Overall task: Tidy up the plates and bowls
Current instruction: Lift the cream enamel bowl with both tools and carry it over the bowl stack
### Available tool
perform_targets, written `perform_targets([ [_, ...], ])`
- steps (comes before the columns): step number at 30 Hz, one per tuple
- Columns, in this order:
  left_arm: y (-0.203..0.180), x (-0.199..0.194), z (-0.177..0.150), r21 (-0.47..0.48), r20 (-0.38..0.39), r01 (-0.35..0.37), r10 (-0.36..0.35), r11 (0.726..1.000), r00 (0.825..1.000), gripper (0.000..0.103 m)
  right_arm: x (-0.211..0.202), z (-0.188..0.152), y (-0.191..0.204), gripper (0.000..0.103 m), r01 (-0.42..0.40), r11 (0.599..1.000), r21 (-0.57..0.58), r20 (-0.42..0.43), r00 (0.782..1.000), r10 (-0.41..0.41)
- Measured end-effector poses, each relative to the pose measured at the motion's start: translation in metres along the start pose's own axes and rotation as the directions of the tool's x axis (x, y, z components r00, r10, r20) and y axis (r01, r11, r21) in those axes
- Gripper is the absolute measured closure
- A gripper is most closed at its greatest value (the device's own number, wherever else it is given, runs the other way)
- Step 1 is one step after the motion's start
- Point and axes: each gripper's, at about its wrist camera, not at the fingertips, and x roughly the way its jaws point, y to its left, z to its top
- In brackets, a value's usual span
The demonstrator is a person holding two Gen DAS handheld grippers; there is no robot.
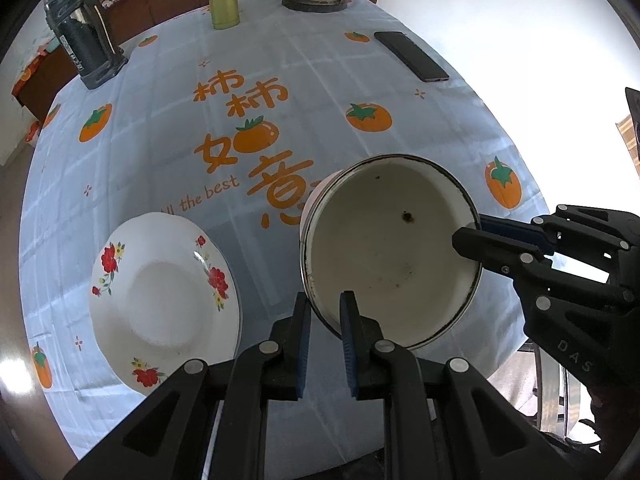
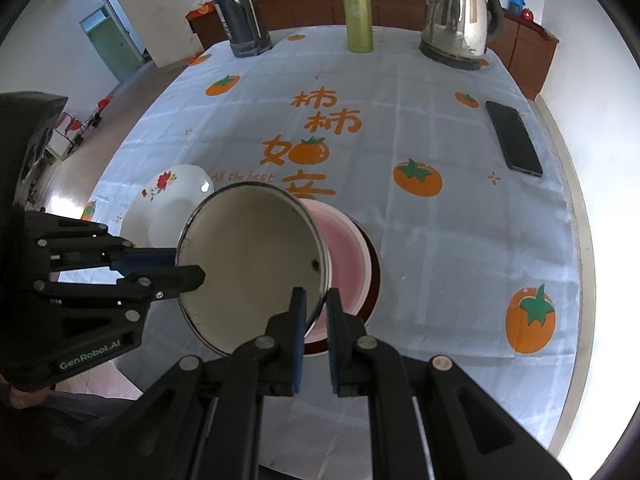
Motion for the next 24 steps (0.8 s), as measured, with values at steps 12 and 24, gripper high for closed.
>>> perform_targets([
  [12,-0.002,0.010,0.010,0.009,-0.020,-0.003,0.003,1.000,1.000,0.087,0.009,0.006,-0.008,0.093,0.012,1.000,0.007,-0.015,1.000,-0.012],
  [24,-0.003,0.016,0.013,0.009,-0.030,-0.001,0.002,1.000,1.000,0.087,0.016,0.008,-0.014,0.093,0.019,1.000,0.013,-0.030,0.999,-0.019],
])
